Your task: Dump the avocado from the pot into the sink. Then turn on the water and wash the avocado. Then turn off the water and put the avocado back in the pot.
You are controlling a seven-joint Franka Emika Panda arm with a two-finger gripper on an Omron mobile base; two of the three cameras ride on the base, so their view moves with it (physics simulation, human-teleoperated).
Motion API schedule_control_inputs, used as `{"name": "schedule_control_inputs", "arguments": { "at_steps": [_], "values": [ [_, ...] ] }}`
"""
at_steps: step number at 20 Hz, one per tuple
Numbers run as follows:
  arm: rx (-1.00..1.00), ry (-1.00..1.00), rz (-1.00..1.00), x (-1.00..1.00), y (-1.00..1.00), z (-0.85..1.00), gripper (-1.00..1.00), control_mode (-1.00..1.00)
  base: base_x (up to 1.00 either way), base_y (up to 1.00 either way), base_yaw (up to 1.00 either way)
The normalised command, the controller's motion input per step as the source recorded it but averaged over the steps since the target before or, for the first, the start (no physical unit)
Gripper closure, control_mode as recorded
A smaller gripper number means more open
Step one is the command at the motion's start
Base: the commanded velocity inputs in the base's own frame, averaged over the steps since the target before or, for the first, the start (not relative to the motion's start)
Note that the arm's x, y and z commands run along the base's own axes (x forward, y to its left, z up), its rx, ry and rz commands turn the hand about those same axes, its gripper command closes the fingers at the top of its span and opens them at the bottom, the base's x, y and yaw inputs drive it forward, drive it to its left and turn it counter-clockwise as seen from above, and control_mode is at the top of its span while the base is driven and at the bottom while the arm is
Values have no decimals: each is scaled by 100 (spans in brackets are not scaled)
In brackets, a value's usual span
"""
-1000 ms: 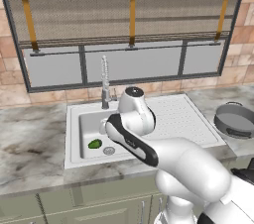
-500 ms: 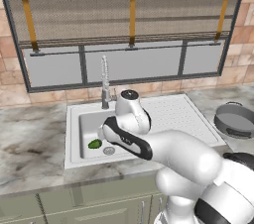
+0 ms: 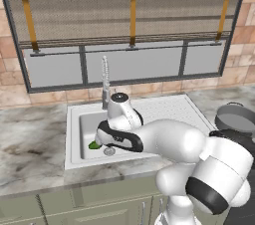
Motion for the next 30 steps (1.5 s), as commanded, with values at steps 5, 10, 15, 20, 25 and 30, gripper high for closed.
{"name": "schedule_control_inputs", "arguments": {
  "at_steps": [5, 10, 15, 20, 25, 30],
  "values": [
    [-6, 0, 13, 39, 0, -13, -100, -100, 0, 0, 0],
    [-3, 0, 12, 16, 0, -20, -100, -100, 0, 0, 0],
    [-2, 0, 12, 9, 2, -24, -100, -100, 0, 0, 0],
    [-2, 0, 12, 14, 2, -24, -100, -100, 0, 0, 0],
    [-2, 0, 12, 15, 7, -17, -100, -100, 0, 0, 0],
    [-3, 0, 11, 8, 9, -13, -100, -100, 0, 0, 0]
  ]
}}
